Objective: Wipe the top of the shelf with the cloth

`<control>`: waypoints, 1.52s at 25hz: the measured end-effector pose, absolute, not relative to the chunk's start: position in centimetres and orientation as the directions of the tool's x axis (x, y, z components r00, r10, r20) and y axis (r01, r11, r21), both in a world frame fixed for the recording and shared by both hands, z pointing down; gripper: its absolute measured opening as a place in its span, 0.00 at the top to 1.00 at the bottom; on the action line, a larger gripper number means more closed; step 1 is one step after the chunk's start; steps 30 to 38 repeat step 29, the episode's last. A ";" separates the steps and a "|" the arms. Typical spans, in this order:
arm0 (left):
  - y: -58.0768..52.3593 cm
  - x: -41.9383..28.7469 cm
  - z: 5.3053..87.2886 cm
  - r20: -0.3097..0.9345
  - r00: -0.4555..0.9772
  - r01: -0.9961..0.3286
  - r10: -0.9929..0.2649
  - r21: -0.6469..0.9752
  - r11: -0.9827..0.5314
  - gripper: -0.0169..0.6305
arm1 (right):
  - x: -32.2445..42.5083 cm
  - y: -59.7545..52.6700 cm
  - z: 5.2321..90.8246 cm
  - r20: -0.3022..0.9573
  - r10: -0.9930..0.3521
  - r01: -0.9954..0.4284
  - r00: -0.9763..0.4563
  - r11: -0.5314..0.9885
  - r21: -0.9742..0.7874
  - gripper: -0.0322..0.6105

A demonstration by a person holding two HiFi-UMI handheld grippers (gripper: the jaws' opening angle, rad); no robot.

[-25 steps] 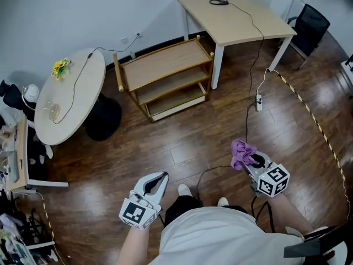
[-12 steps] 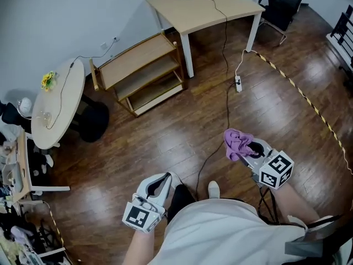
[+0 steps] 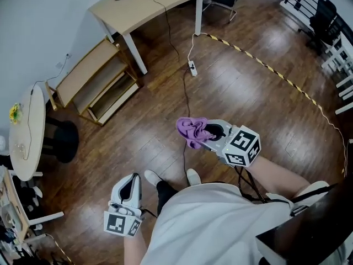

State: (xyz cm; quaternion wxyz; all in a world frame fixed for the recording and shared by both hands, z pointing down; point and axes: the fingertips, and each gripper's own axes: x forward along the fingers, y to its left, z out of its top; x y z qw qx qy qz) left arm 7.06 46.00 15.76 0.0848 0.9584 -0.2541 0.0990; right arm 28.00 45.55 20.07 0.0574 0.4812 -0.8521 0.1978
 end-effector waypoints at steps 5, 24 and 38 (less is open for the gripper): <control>46.6 8.9 15.4 0.237 0.860 -0.483 -0.451 0.099 -0.870 0.95 | 29.5 46.3 19.9 0.286 -0.801 -0.846 -0.526 0.457 -0.275 0.79; 47.0 11.3 13.9 0.224 0.894 -0.410 -0.389 0.058 -0.910 0.95 | 31.5 47.8 20.4 0.293 -0.838 -0.879 -0.461 0.386 -0.282 0.79; 47.1 10.3 14.2 0.210 0.888 -0.434 -0.408 0.095 -0.896 0.95 | 30.4 47.7 20.4 0.300 -0.834 -0.878 -0.464 0.386 -0.283 0.79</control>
